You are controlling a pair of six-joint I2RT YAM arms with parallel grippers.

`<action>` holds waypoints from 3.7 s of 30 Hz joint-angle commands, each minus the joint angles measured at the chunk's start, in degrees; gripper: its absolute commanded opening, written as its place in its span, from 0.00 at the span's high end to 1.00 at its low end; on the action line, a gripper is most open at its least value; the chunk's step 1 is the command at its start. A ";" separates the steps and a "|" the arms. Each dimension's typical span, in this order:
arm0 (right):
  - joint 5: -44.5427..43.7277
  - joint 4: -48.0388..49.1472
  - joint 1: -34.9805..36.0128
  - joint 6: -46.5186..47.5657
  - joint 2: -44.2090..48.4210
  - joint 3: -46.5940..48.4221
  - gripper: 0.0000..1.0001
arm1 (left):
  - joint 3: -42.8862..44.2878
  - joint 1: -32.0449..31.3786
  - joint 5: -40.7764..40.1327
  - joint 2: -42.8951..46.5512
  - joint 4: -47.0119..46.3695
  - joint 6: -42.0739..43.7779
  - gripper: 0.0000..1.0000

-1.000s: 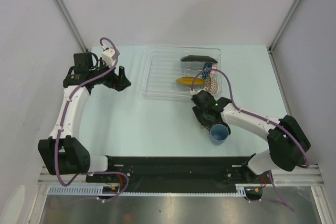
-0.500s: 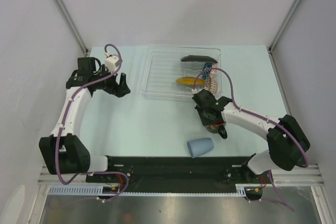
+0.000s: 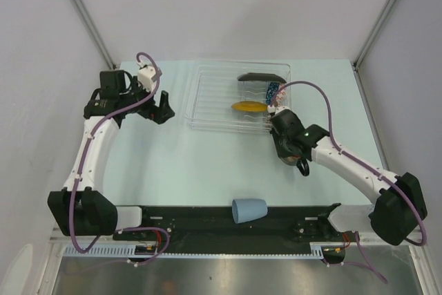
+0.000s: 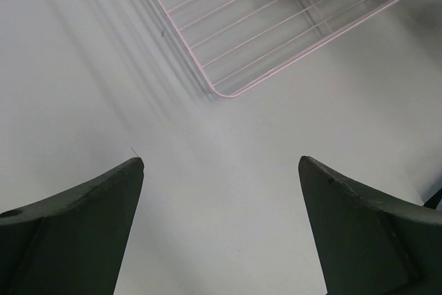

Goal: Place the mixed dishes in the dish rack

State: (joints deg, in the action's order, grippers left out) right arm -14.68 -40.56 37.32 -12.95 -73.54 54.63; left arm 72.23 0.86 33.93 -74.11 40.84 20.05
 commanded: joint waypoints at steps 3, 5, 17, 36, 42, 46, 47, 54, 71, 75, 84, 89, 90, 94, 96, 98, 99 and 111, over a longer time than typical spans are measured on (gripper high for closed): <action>-2.64 -1.72 -1.72 1.97 6.38 10.48 1.00 | 4.06 -0.34 0.08 1.07 -1.20 -2.21 0.00; -0.19 -1.20 -2.07 1.44 9.63 14.69 1.00 | 5.20 -2.53 0.34 0.98 -1.46 -3.17 0.00; 31.15 44.20 -6.64 -11.19 11.43 20.08 1.00 | 17.07 -5.70 10.79 -1.48 -5.84 -19.59 0.00; 28.57 122.20 -9.82 -83.90 -23.58 22.36 1.00 | -0.15 -9.74 21.79 3.28 -39.52 -49.32 0.00; 28.13 122.47 -8.05 -84.78 -24.81 23.06 1.00 | 1.77 -11.05 21.44 -1.21 -45.05 -53.62 0.00; 27.77 123.08 -7.00 -85.31 -26.13 23.76 1.00 | 4.41 -12.99 20.91 -4.20 -44.97 -53.98 0.00; 27.95 123.08 -6.82 -85.22 -26.65 24.03 1.00 | 4.68 -13.69 20.56 -4.64 -45.14 -54.07 0.00; 28.83 123.52 -5.15 -85.58 -28.85 25.09 1.00 | 7.05 -16.07 19.95 -7.19 -47.34 -56.35 0.00; 29.97 125.11 -3.31 -85.66 -33.07 28.86 1.00 | 6.43 -20.02 17.92 -8.25 -44.62 -54.77 0.12; 30.41 125.28 -2.78 -85.84 -33.43 28.78 1.00 | 7.05 -20.02 17.75 -8.42 -44.88 -55.21 0.23; 32.43 125.46 -1.20 -86.80 -34.22 28.51 1.00 | 9.16 -19.76 14.68 -9.21 -41.81 -53.45 0.77; 33.75 125.55 -1.46 -87.24 -33.78 27.11 1.00 | 11.00 -19.15 13.35 -9.39 -38.91 -51.52 1.00; 34.01 125.46 -1.55 -87.33 -33.69 26.85 1.00 | 11.01 -18.97 13.35 -9.39 -38.65 -51.43 1.00; 36.12 125.20 -2.60 -88.30 -33.43 25.88 0.88 | 11.09 -18.09 13.35 -8.87 -38.12 -50.82 1.00; 36.47 125.46 -3.39 -89.00 -33.25 24.57 0.75 | 11.09 -17.57 13.44 -8.60 -37.85 -50.82 1.00; 37.26 125.20 -4.27 -89.18 -32.64 23.68 0.65 | 11.09 -16.34 13.44 -8.07 -37.59 -50.73 1.00; 37.53 125.19 -4.62 -89.18 -32.46 22.90 0.61 | 11.09 -15.20 13.53 -7.90 -37.50 -50.81 1.00; 42.44 126.33 -8.66 -91.29 -32.46 19.20 0.56 | 10.47 -7.82 15.02 -5.44 -40.66 -55.73 1.00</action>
State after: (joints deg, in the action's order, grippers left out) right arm 23.49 73.54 29.69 -102.10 -108.95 74.63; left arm 80.03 -10.20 49.69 -83.05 11.49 -34.33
